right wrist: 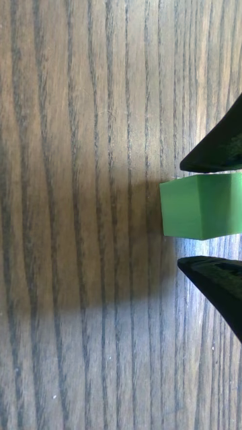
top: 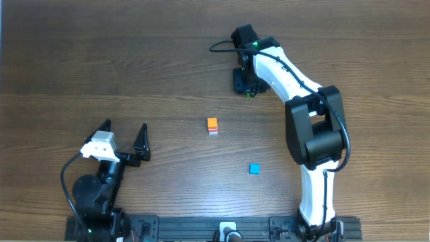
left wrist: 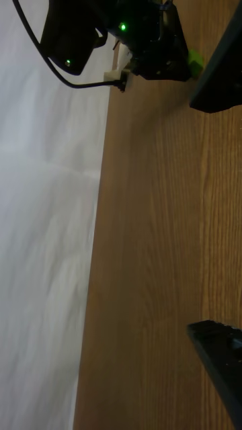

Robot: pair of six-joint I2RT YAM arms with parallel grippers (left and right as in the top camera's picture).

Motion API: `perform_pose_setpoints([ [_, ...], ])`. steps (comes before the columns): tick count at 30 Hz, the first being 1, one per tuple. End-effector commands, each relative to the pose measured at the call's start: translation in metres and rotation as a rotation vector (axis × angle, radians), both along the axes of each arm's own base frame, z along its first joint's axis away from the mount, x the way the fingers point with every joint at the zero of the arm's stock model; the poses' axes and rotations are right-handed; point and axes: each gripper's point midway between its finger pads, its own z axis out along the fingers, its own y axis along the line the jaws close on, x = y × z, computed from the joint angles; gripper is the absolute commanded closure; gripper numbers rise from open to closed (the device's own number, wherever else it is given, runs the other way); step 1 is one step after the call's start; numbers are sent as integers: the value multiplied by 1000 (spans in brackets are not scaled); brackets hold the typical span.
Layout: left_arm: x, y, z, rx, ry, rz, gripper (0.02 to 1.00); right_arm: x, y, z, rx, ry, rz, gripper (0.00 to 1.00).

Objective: Stack Cubes

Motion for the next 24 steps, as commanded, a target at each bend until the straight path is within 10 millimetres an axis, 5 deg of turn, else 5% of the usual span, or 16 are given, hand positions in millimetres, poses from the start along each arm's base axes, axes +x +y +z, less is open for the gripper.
perform_pose_setpoints([
  [1, 0, -3, -2, 14, -1, -14, 18, -3, -6, -12, -22, 18, -12, 612],
  [24, 0, -3, -2, 14, -1, -14, 18, -4, -6, -14, -22, 17, -13, 772],
])
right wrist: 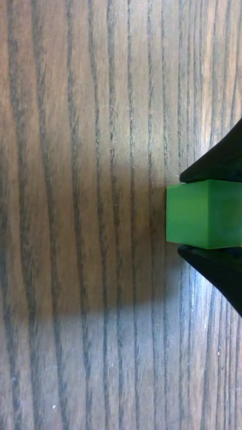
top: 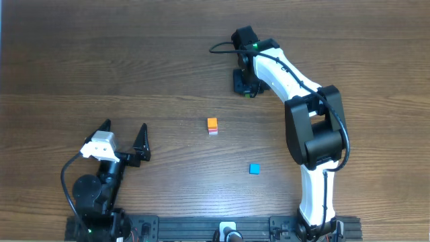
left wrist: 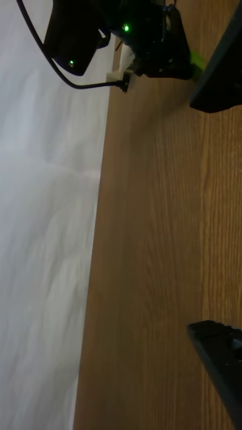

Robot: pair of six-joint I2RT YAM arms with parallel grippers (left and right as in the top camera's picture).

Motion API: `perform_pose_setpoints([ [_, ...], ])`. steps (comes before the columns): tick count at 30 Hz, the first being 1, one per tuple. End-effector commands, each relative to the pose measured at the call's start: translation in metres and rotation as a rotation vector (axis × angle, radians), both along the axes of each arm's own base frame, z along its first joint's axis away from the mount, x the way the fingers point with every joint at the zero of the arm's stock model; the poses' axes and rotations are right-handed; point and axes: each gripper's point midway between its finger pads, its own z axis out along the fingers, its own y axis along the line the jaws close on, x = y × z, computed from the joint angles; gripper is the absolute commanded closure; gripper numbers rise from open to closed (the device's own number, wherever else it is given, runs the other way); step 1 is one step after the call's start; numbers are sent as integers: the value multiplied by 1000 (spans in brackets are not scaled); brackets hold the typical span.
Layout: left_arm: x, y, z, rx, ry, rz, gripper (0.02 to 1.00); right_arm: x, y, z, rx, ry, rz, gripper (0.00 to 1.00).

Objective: Stack Cubes

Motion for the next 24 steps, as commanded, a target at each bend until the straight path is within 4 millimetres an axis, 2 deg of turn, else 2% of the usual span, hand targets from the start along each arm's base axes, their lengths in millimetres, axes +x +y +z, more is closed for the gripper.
perform_pose_setpoints([
  [1, 0, -3, -2, 14, -1, -14, 18, -3, -5, -10, -22, 19, -17, 783],
  [4, 0, -3, -2, 14, -1, -14, 18, -4, -6, -3, -20, 17, -22, 840],
  [7, 0, -3, -2, 14, -1, -14, 18, -5, -4, 16, -9, -10, -25, 864],
  [12, 0, -3, -2, 14, -1, -14, 18, -13, 5, 79, 28, -104, -1, 956],
  [14, 0, -3, -2, 14, -1, -14, 18, -23, 13, 108, 48, -147, 13, 989],
  [18, 0, -3, -2, 14, -1, -14, 20, -48, 33, 158, 97, -223, 49, 989],
  [21, 0, -3, -2, 14, -1, -14, 18, -68, 49, 180, 121, -254, 68, 989],
  [24, 0, -3, -2, 14, -1, -14, 18, -85, 63, 186, 120, -256, 83, 989],
])
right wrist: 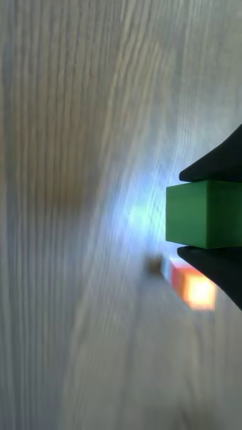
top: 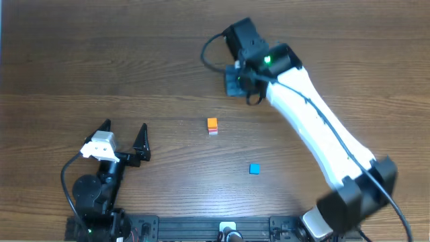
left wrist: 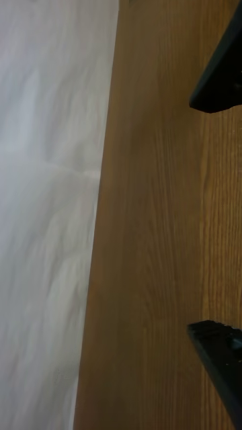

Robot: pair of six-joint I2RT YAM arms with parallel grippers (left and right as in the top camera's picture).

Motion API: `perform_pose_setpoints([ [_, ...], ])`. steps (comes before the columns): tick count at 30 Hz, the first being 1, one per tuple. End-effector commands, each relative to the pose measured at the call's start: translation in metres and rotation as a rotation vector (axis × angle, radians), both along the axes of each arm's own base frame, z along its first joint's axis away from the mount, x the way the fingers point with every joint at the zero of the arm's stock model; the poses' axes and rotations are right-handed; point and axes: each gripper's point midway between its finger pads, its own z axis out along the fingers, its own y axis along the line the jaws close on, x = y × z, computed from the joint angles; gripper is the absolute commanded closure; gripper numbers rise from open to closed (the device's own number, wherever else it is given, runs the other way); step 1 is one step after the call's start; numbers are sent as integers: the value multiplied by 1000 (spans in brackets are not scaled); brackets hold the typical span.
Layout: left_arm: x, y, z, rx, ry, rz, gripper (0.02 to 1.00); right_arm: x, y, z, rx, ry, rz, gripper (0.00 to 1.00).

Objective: Stack Cubes

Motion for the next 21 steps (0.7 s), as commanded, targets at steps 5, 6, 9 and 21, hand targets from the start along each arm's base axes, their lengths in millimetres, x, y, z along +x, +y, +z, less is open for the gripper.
perform_pose_setpoints([
  [5, 0, -3, -2, 14, -1, -14, 18, -40, 39, 0, -13, 31, 0, 989],
  [6, 0, -3, -2, 14, -1, -14, 18, -45, 47, -4, -11, 41, 1, 989],
  [9, 0, -3, -2, 14, -1, -14, 18, -49, 55, -12, -29, 49, -12, 989],
  [21, 0, -3, -2, 14, -1, -14, 18, -49, 64, -72, -122, 171, -55, 989],
])
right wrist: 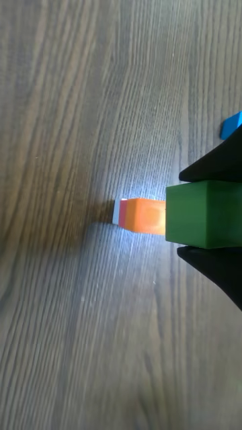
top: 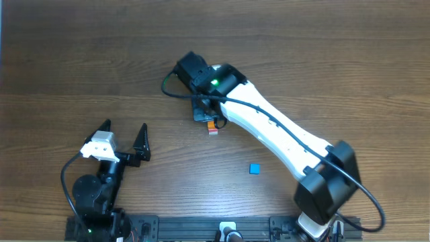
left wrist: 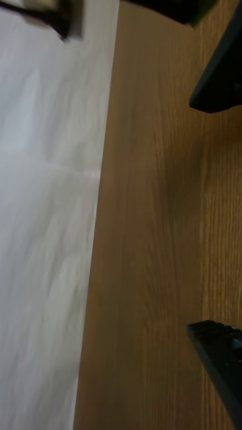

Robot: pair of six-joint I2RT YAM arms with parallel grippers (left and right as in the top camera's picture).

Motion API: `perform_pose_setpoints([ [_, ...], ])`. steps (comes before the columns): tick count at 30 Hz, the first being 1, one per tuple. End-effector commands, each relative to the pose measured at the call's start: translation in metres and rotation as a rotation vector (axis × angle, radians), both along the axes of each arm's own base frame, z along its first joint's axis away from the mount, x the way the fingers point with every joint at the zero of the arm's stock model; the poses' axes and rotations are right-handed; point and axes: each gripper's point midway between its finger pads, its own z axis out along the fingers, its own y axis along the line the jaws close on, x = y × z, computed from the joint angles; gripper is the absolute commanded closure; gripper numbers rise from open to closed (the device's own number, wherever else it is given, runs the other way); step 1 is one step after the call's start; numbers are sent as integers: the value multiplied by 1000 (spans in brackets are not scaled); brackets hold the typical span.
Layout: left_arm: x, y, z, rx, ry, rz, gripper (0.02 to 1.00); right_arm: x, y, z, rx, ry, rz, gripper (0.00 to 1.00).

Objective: Stack Cubes

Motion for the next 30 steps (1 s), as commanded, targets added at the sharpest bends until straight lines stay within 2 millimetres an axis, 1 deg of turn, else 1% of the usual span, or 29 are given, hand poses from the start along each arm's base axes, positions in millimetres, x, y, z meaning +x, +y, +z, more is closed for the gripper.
perform_pose_setpoints([
  [1, 0, -3, -2, 14, -1, -14, 18, 1, 0, -19, -39, 25, -45, 991],
  [4, 0, -3, -2, 14, -1, -14, 18, 1, 0, -23, -46, 33, -57, 993],
  [11, 0, -3, -2, 14, -1, -14, 18, 2, -1, -24, -52, 27, -70, 989],
  [20, 0, -3, -2, 14, -1, -14, 18, -4, 6, -27, -56, 27, -72, 989],
  [26, 0, -3, -2, 14, -1, -14, 18, -5, 6, -39, -80, 50, -79, 989],
  [30, 0, -3, -2, 14, -1, -14, 18, -6, 5, -43, -88, 58, -84, 989],
])
